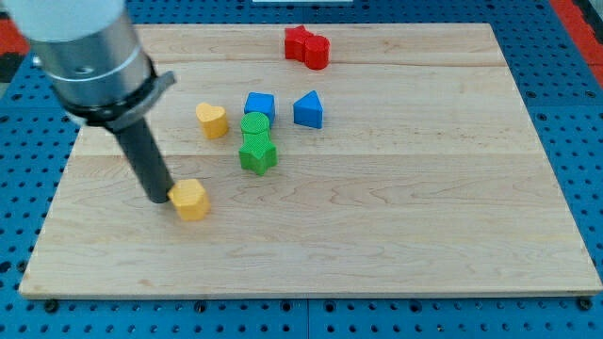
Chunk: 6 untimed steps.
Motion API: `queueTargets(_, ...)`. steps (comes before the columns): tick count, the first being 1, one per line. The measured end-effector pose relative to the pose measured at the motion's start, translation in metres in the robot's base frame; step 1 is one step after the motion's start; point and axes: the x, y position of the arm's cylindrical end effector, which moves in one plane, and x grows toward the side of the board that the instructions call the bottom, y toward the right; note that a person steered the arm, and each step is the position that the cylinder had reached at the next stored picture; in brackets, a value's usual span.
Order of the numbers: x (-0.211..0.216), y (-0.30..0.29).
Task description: Push the hexagon to the bottom of the green star
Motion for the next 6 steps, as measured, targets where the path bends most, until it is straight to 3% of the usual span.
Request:
queueTargets(2,0.058,-0.01)
queueTargets(6,0.017,0.125)
